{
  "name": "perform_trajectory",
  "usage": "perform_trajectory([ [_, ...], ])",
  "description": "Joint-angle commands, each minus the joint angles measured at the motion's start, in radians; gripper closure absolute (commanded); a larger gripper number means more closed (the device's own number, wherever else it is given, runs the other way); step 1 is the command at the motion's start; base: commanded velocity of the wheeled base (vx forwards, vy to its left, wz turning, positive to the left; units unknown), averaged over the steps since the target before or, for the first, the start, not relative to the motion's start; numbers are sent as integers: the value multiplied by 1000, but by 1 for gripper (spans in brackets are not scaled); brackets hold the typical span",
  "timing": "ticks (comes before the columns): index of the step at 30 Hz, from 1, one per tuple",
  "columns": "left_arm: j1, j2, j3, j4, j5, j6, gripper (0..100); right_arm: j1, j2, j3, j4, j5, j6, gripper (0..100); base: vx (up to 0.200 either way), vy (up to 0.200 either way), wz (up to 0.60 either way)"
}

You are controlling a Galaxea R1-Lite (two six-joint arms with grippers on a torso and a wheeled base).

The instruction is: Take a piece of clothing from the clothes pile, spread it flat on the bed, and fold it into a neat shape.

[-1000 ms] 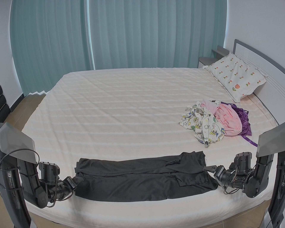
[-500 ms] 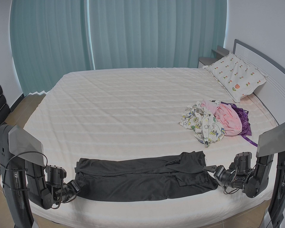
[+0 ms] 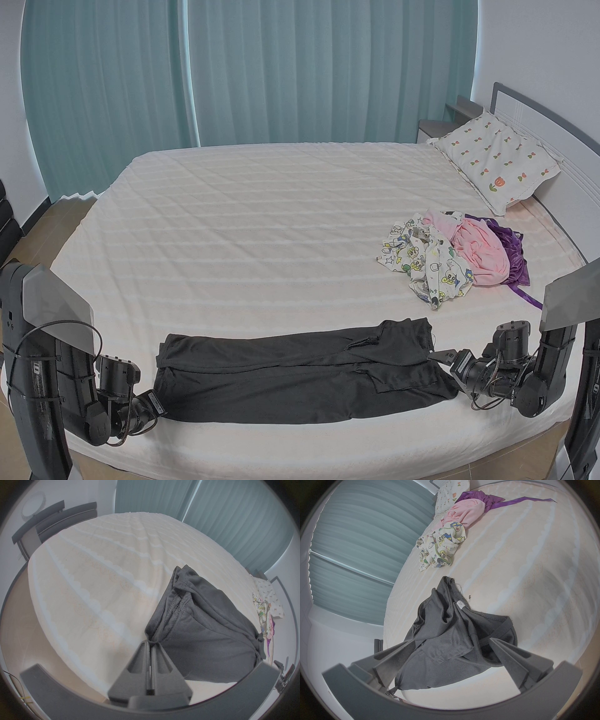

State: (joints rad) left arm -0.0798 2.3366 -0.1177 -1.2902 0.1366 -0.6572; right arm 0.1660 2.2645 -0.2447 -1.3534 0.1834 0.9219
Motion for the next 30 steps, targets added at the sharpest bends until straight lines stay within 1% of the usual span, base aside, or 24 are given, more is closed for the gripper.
perform_trajectory([
  [1, 0, 4, 21, 0, 5, 10, 100, 6, 0, 2, 0, 1, 0, 0, 0, 0, 0],
  [11, 0, 6, 33, 0, 5, 27, 100, 12, -2, 7, 0, 1, 0, 0, 0, 0, 0],
  [12, 0, 4, 33, -1, 3, 27, 0, 14, -2, 5, 0, 1, 0, 0, 0, 0, 0],
  [15, 0, -5, 35, -3, -8, 24, 0, 15, -5, 4, 0, -2, 2, 0, 0, 0, 0],
  [17, 9, -28, 29, -12, -20, 18, 0, 30, -3, -4, 0, -15, 2, 0, 0, 0, 0],
  [20, 46, -85, 30, -50, -75, 5, 0, 70, 7, -25, 2, -62, 5, 0, 0, 0, 0],
  [21, 64, -114, 29, -61, -111, -4, 0, 95, 9, -47, 7, -90, 18, 0, 0, 0, 0],
  [22, 74, -131, 24, -61, -132, -13, 0, 110, 10, -61, 16, -104, 31, 0, 0, 0, 0],
  [24, 92, -161, 12, -63, -170, -56, 0, 144, 18, -82, 17, -125, 57, 0, 0, 0, 0],
  [26, 107, -180, -11, -63, -193, -111, 0, 168, 29, -93, 19, -131, 63, 0, 0, 0, 0],
  [27, 109, -181, -16, -63, -196, -120, 0, 172, 33, -94, 19, -131, 64, 0, 0, 0, 0],
  [28, 121, -186, -33, -63, -215, -165, 0, 181, 61, -107, 19, -134, 64, 0, 0, 0, 0],
  [30, 124, -186, -40, -61, -233, -186, 0, 184, 86, -116, 16, -144, 66, 0, 0, 0, 0],
])
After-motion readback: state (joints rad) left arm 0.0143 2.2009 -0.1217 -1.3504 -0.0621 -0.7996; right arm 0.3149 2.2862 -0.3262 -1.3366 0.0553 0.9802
